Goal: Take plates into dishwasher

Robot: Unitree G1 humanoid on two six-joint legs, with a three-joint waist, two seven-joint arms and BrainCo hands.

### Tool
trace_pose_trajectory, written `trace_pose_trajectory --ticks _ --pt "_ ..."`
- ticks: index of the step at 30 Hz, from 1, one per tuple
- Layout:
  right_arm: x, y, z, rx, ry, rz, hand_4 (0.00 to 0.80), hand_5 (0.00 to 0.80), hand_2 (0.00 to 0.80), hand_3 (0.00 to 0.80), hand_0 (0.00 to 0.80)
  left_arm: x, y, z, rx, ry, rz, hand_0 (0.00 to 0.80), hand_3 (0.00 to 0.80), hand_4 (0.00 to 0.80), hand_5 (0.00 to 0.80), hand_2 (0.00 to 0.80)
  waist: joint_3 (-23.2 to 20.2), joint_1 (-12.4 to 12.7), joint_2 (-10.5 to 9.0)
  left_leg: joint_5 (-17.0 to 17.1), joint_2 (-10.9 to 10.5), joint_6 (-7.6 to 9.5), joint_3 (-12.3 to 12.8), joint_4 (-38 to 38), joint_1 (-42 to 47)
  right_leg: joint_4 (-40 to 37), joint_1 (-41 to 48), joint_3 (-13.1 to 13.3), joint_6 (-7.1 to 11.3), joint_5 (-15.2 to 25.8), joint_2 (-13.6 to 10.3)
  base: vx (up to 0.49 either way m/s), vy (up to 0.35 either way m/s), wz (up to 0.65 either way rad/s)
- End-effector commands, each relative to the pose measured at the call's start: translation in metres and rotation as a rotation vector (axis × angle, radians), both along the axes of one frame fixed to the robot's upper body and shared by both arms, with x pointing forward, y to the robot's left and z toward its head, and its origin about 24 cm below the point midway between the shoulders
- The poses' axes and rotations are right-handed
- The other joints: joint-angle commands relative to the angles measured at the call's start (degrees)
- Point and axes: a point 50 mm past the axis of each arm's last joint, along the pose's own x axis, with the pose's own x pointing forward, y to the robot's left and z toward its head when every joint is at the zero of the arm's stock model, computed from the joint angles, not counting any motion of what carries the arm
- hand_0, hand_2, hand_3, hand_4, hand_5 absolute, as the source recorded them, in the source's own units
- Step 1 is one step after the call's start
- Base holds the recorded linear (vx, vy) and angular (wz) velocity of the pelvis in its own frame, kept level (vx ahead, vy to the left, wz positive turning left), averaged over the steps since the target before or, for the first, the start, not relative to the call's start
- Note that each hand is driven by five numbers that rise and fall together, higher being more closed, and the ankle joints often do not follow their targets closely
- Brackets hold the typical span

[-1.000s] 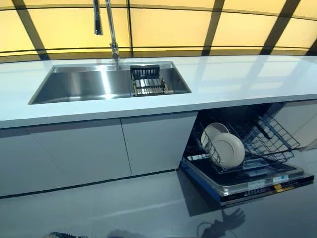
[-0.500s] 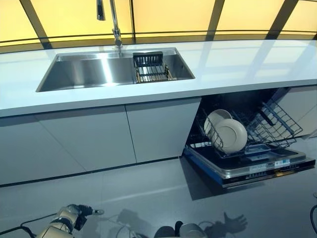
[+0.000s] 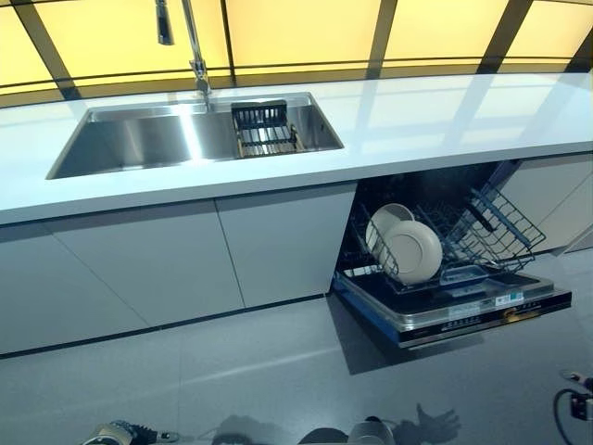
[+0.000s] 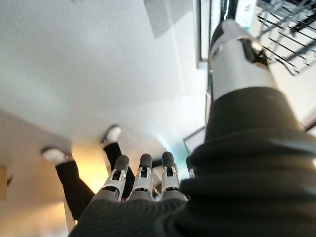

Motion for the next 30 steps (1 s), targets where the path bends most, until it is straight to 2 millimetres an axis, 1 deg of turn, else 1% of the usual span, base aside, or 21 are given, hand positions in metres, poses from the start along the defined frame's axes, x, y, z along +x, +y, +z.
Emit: trace_pose_trajectory --ticks 1,3,5,6,7,8,12,13,14,15,16,17,19,20,22,23,24,25,26,28,30 --pt "-0.004 -0.006 0.004 0.003 -0.017 -0.037 0.0 0.0 0.0 0.0 0.0 0.012 0.01 0.009 0.01 0.001 -0.045 0.0 0.0 0.0 0.0 0.0 0.0 -0.6 0.07 -4.0 0.3 6.24 0.0 6.7 -1.8 5.3 -3.2 2.8 -1.19 -1.0 0.0 -0.034 -0.166 0.07" --pt "-0.014 0.003 -0.01 0.092 -0.053 -0.093 0.0 0.0 0.0 0.0 0.0 0.019 0.0 0.006 -0.013 0.001 -0.059 0.0 0.0 0.0 0.0 0.0 0.3 -0.6 0.42 -2.5 0.6 5.69 -0.9 5.6 -2.1 5.6 -3.0 2.5 -1.0 -2.1 0.5 0.003 -0.13 0.17" --pt "-0.02 0.009 -0.019 0.147 -0.093 -0.143 0.0 0.0 0.0 0.0 0.0 0.023 -0.005 0.004 -0.03 0.001 -0.081 0.0 0.0 0.0 0.0 0.0 0.8 -0.7 0.96 -2.2 0.8 5.45 -1.1 5.4 -2.0 7.3 -3.3 1.9 -1.25 -3.3 0.3 0.033 -0.076 0.1" --pt "-0.019 0.015 -0.025 0.198 -0.117 -0.158 0.0 0.0 0.0 0.0 0.0 0.025 -0.01 0.002 -0.038 0.0 -0.091 0.0 0.0 0.0 0.0 0.0 1.5 -0.6 1.49 -2.2 1.1 5.36 -1.4 6.0 -2.2 9.4 -3.9 1.2 -1.58 -4.2 0.0 0.021 -0.051 0.09" --pt "-0.018 0.015 -0.026 0.202 -0.119 -0.158 0.0 0.0 0.0 0.0 0.0 0.025 -0.01 0.002 -0.039 0.0 -0.092 0.0 0.0 0.0 0.0 0.0 1.5 -0.6 1.55 -2.2 1.2 5.34 -1.4 6.2 -2.3 9.8 -4.0 1.2 -1.62 -4.4 0.0 0.029 -0.046 0.1" --pt "-0.016 0.02 -0.03 0.238 -0.141 -0.174 0.0 0.0 0.0 0.0 0.0 0.026 -0.011 0.002 -0.036 -0.003 -0.092 0.0 0.0 0.0 0.0 0.0 2.1 -0.6 1.94 -2.4 1.3 5.33 -1.7 6.8 -2.6 11.5 -4.5 1.1 -1.88 -5.2 -0.1 0.033 -0.056 0.15" --pt "0.001 0.04 -0.041 0.356 -0.256 -0.241 0.0 0.0 0.0 0.0 0.0 0.035 -0.012 0.004 -0.01 -0.012 -0.086 0.0 0.0 0.0 0.0 0.0 4.3 -0.2 3.27 -3.0 1.6 5.36 -3.0 11.4 -6.9 18.4 -8.8 1.4 -3.12 -8.0 -0.4 -0.061 -0.047 0.1" --pt "0.012 0.045 -0.041 0.388 -0.306 -0.253 0.0 0.0 0.0 0.0 0.0 0.043 -0.012 0.007 -0.004 -0.034 -0.081 0.0 0.0 0.0 0.0 0.0 5.6 -0.1 3.55 -3.6 1.4 5.49 -3.6 14.1 -9.9 21.5 -11.6 1.8 -3.5 -9.1 -0.7 -0.337 0.018 0.17" --pt "0.027 0.052 -0.04 0.458 -0.417 -0.301 0.0 0.0 0.0 0.0 0.0 0.053 -0.012 0.01 0.005 -0.062 -0.068 0.0 0.0 0.0 0.0 0.0 7.5 0.1 4.17 -4.1 1.2 5.54 -4.0 17.3 -13.8 25.4 -15.2 2.2 -4.3 -10.2 -1.0 -0.301 0.028 0.19" --pt "0.029 0.053 -0.04 0.466 -0.428 -0.306 0.0 0.0 0.0 0.0 0.0 0.054 -0.012 0.011 0.005 -0.065 -0.067 0.0 0.0 0.0 0.0 0.0 7.6 0.1 4.23 -4.3 1.2 5.53 -4.1 17.7 -14.3 25.9 -15.7 2.2 -4.37 -10.4 -1.0 -0.266 0.03 0.26" --pt "0.041 0.06 -0.041 0.544 -0.527 -0.35 0.0 0.0 0.0 0.0 0.0 0.059 -0.012 0.013 0.013 -0.073 -0.049 0.0 0.0 0.0 0.0 0.0 8.8 0.3 4.64 -5.0 1.1 5.77 -4.5 20.5 -17.0 28.9 -17.9 2.5 -5.25 -11.4 -1.0 -0.153 0.013 0.18" --pt "0.049 0.065 -0.041 0.582 -0.591 -0.371 0.0 0.0 0.0 0.0 0.0 0.063 -0.013 0.014 0.016 -0.075 -0.045 0.0 0.0 0.0 0.0 0.0 9.5 0.5 4.89 -5.5 1.0 5.94 -4.9 22.5 -18.9 31.1 -19.5 2.8 -5.68 -12.2 -1.0 -0.166 0.009 0.11" --pt "0.062 0.072 -0.039 0.661 -0.701 -0.395 0.0 0.0 0.0 0.0 0.0 0.067 -0.014 0.016 0.02 -0.078 -0.036 0.0 0.0 0.0 0.0 0.0 10.2 0.6 5.19 -6.3 0.9 6.01 -5.4 24.9 -21.0 33.3 -21.3 3.0 -6.26 -13.1 -1.1 -0.114 0.006 0.06" --pt "0.074 0.077 -0.035 0.724 -0.784 -0.4 0.0 0.0 0.0 0.0 0.0 0.071 -0.015 0.017 0.019 -0.082 -0.03 0.0 0.0 0.0 0.0 0.0 10.8 0.8 5.51 -6.9 0.7 6.17 -6.0 26.8 -22.6 35.3 -22.6 3.1 -6.82 -13.7 -1.2 -0.11 0.008 0.14" --pt "0.088 0.083 -0.03 0.798 -0.892 -0.411 0.0 0.0 0.0 0.0 0.0 0.074 -0.017 0.018 0.013 -0.082 -0.03 0.0 0.0 0.0 0.0 0.0 11.1 1.1 5.74 -7.8 0.7 6.29 -6.7 29.2 -24.3 37.6 -24.0 3.0 -7.48 -14.7 -1.4 -0.066 -0.002 0.07" --pt "0.092 0.084 -0.028 0.815 -0.92 -0.412 0.0 0.0 0.0 0.0 0.0 0.075 -0.018 0.018 0.01 -0.082 -0.031 0.0 0.0 0.0 0.0 0.0 11.2 1.2 5.82 -8.0 0.6 6.32 -6.9 29.9 -24.7 38.2 -24.3 3.0 -7.62 -14.9 -1.5 -0.02 -0.004 0.06" --pt "0.1 0.087 -0.025 0.855 -0.977 -0.416 0.0 0.0 0.0 0.0 0.0 0.077 -0.02 0.017 0.004 -0.082 -0.031 0.0 0.0 0.0 0.0 0.0 11.2 1.4 5.97 -8.4 0.6 6.37 -7.3 30.8 -25.3 39.2 -24.6 3.0 -7.88 -15.4 -1.7 -0.005 -0.007 0.08" --pt "0.114 0.093 -0.017 0.918 -1.061 -0.411 0.0 0.0 0.0 0.0 0.0 0.08 -0.023 0.018 -0.005 -0.08 -0.03 0.0 0.0 0.0 0.0 0.0 11.1 1.7 6.16 -8.8 0.5 6.47 -7.8 32.1 -25.9 40.5 -25.2 3.0 -8.18 -15.9 -1.9 0.07 -0.007 0.09" --pt "0.127 0.096 -0.009 0.95 -1.122 -0.4 0.0 0.0 0.0 0.0 0.0 0.082 -0.027 0.017 -0.011 -0.075 -0.03 0.0 0.0 0.0 0.0 0.0 11.0 1.8 6.29 -10.6 0.4 5.99 -8.6 33.4 -25.8 42.1 -25.1 3.5 -7.82 -17.8 -2.1 0.075 -0.01 0.08" --pt "0.147 0.1 0.007 1.005 -1.213 -0.379 0.0 0.0 0.0 0.0 0.0 0.084 -0.031 0.016 -0.017 -0.067 -0.026 0.0 0.0 0.0 0.0 0.0 10.9 2.0 6.45 -11.0 0.3 5.95 -9.1 34.4 -26.1 43.3 -25.3 3.4 -8.02 -18.4 -2.5 0.049 -0.004 0.1" --pt "0.171 0.105 0.029 1.054 -1.298 -0.32 0.0 0.0 0.0 0.0 0.0 0.086 -0.035 0.016 -0.019 -0.056 -0.023 0.0 0.0 0.0 0.0 0.0 10.6 2.4 6.73 -11.1 0.2 5.83 -9.5 35.0 -26.0 44.2 -25.1 3.2 -8.1 -18.8 -3.0 0.024 0.007 0.1"
